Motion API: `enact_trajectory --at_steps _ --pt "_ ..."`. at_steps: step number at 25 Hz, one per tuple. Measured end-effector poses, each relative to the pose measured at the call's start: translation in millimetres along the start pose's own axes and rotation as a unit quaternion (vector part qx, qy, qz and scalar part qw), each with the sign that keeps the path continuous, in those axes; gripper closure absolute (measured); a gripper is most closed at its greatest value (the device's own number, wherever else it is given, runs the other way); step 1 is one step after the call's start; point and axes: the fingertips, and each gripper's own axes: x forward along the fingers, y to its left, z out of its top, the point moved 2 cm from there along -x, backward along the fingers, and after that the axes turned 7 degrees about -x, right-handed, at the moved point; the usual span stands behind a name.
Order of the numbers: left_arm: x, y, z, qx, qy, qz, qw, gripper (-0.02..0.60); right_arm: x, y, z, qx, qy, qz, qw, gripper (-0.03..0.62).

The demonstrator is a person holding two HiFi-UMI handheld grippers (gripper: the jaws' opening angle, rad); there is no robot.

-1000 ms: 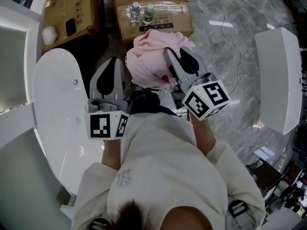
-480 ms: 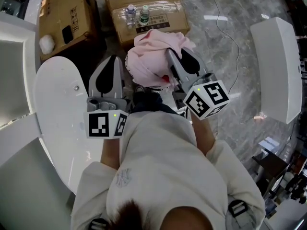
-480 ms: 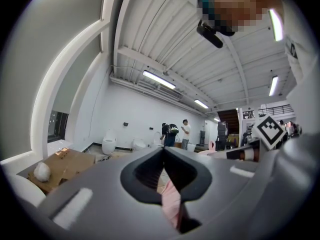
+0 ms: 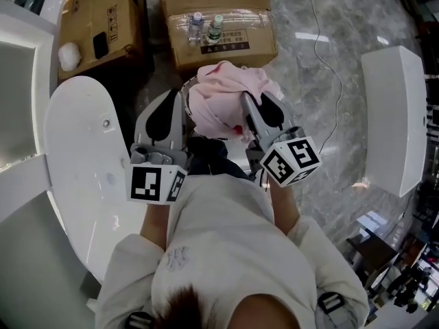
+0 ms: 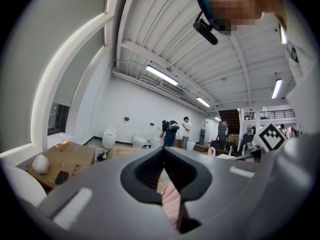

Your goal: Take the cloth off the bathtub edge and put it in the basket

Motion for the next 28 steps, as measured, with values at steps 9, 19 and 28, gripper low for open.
enact_trajectory --at_steps 9,19,28 --pt "17 19 -26 -0.017 0.019 0.015 0.9996 0.532 29 -6 -44 0.009 0.039 0.015 0.999 0.51" --pt "41 48 -63 -0.032 0.029 0.04 0.9982 0.532 57 -31 -107 0.025 0.09 0.014 0.996 0.51" --pt "59 64 -115 -0.061 0.058 0.059 0.9947 0.532 77 -65 -170 0.041 0.129 -0.006 0.991 0.51"
